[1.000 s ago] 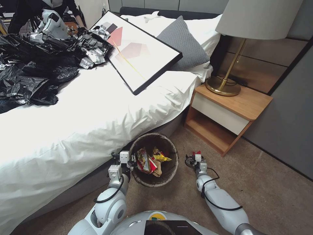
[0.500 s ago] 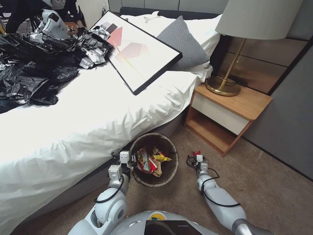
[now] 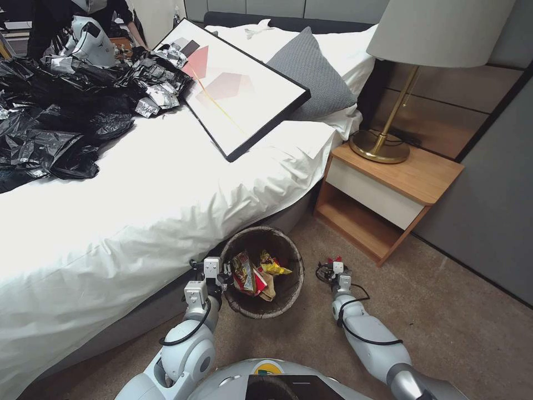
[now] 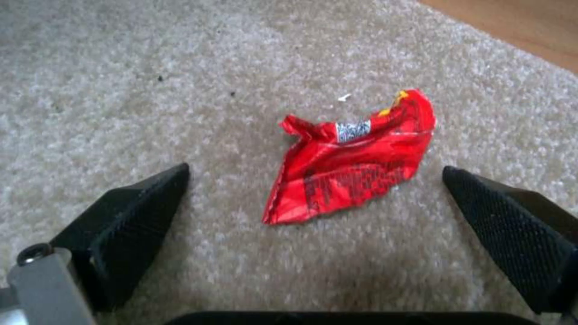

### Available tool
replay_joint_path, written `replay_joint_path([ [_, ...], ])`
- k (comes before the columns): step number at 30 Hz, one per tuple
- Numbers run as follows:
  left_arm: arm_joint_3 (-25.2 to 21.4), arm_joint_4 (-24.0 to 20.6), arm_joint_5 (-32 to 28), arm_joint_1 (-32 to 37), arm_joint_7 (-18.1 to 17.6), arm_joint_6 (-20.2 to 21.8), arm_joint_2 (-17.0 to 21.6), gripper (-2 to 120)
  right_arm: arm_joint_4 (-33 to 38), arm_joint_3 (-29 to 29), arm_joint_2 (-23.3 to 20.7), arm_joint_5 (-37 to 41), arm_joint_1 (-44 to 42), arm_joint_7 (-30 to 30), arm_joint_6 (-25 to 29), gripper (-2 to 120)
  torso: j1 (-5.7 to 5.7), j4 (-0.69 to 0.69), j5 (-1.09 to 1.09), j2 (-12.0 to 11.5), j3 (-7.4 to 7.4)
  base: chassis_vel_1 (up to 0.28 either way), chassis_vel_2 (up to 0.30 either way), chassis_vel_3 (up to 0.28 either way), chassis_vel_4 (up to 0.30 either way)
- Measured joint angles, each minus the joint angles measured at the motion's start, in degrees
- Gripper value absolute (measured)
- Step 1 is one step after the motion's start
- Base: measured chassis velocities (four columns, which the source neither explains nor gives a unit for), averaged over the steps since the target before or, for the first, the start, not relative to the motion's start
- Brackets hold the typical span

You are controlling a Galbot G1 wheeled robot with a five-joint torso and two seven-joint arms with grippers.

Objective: Pick up the trash bin, then pick up the garbage from the floor and place it into the trash bin.

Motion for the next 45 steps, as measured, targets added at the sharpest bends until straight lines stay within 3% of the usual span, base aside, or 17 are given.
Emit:
replay_joint_path([
  [25, 0.06, -0.03, 0.03, -0.17, 0.06, -0.08, 0.28, 2, -5.49, 0.67, 1.3, -0.4, 4.14, 1.32, 0.08, 98, 0.0, 0.01, 0.0, 0.0, 0.0, 0.0, 0.0, 0.0, 0.0],
  [37, 0.06, -0.03, -0.08, -0.31, 0.04, -0.11, 0.26, 2, -3.14, 0.79, 1.03, 0.3, 2.07, 2.2, -2.42, 70, 0.0, 0.04, 0.01, 0.0, 0.0, 0.0, 0.0, 0.0, 0.0],
  [43, 0.07, 0.06, -0.33, -0.77, -0.09, -0.12, 0.16, 2, -0.71, 0.65, 0.69, 0.22, -0.32, 3.18, -3.8, 44, -0.01, 0.04, 0.01, 0.01, -0.01, 0.0, 0.0, 0.0, 0.0],
  [45, 0.11, 0.09, -0.35, -0.85, -0.11, -0.12, 0.11, 2, -0.34, 0.62, 0.66, 0.15, -0.64, 3.35, -3.98, 40, -0.01, 0.03, 0.01, 0.01, -0.01, 0.0, 0.0, 0.0, 0.0],
])
